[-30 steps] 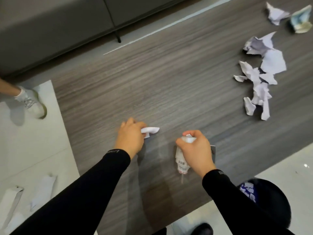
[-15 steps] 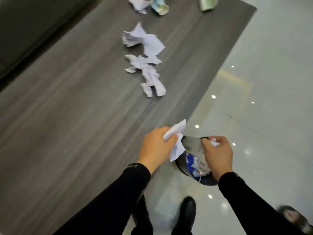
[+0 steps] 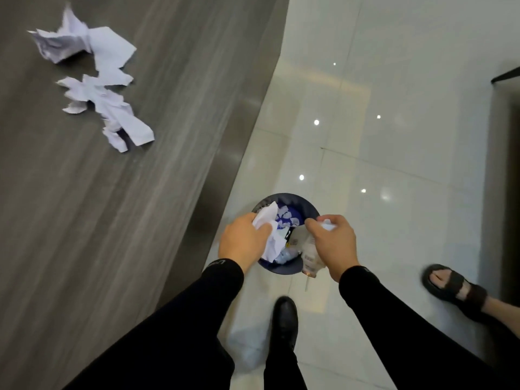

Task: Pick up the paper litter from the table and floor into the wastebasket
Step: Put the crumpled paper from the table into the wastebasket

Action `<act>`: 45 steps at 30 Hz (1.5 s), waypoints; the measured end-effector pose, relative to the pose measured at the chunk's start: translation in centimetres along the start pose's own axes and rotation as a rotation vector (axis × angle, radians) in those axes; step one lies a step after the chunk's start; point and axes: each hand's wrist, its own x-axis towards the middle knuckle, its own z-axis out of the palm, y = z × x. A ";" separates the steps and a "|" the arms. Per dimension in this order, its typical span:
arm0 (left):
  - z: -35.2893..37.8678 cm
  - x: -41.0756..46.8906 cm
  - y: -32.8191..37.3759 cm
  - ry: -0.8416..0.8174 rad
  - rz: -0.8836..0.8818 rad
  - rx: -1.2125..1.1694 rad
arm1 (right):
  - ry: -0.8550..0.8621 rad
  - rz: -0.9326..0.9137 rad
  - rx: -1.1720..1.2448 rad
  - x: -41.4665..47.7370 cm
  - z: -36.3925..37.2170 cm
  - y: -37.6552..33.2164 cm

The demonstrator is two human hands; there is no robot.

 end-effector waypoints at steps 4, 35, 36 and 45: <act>1.6 0.7 0.5 -0.100 -0.020 -0.030 | -0.097 0.069 0.024 1.2 -0.4 0.1; -16.5 2.0 1.1 0.352 -0.040 -0.186 | -0.454 -0.220 -0.168 -1.8 9.6 -15.6; -17.8 2.3 0.4 0.372 -0.054 -0.199 | -0.463 -0.231 -0.181 -2.0 11.0 -16.5; -25.2 5.3 -6.7 0.425 -0.203 -0.271 | -0.444 -0.373 -0.472 -3.9 24.5 -19.7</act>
